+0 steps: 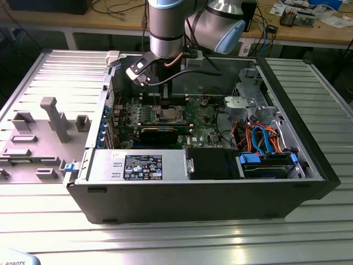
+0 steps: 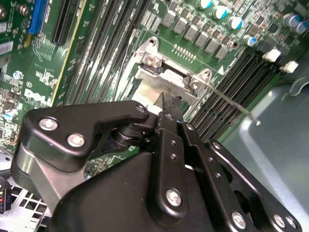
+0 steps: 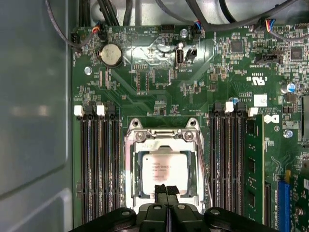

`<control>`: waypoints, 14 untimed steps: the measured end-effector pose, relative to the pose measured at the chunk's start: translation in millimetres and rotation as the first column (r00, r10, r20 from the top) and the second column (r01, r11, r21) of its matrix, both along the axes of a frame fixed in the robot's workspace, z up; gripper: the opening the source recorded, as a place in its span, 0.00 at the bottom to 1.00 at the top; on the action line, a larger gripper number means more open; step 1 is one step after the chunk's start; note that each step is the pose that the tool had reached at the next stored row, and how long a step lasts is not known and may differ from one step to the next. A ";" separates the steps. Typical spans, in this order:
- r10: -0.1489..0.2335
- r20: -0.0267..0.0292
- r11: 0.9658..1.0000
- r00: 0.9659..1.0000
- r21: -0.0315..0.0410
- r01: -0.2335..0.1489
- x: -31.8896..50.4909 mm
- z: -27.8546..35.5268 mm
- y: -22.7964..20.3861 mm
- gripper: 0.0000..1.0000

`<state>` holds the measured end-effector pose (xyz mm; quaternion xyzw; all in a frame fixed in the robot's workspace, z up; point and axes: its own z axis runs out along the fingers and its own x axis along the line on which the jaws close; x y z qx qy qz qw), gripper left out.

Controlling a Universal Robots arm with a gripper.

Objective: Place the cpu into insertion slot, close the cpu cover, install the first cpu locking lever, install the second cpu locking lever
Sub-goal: 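Close the cpu cover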

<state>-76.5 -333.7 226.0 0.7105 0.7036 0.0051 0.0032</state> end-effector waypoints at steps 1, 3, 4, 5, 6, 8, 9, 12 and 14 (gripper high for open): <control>0.000 0.000 1.000 1.000 0.000 0.000 -0.9 -0.2 0.0 0.11; 0.001 0.000 1.000 1.000 0.000 -0.001 -2.0 -0.7 0.0 0.11; 0.002 0.000 1.000 1.000 0.000 -0.002 -2.6 -1.7 -0.1 0.11; 0.003 0.000 1.000 1.000 0.000 -0.003 -4.2 -3.0 0.0 0.11; 0.004 0.000 1.000 1.000 0.000 -0.004 -5.1 -4.2 0.0 0.11; 0.006 0.000 1.000 1.000 0.000 -0.006 -5.6 -6.9 0.0 0.11; 0.006 0.000 1.000 1.000 0.000 -0.006 -5.8 -8.3 0.0 0.11; 0.007 0.000 1.000 1.000 0.000 -0.007 -6.3 -10.9 0.0 0.11; 0.008 -0.003 1.000 1.000 0.000 -0.008 -6.4 -13.6 0.0 0.11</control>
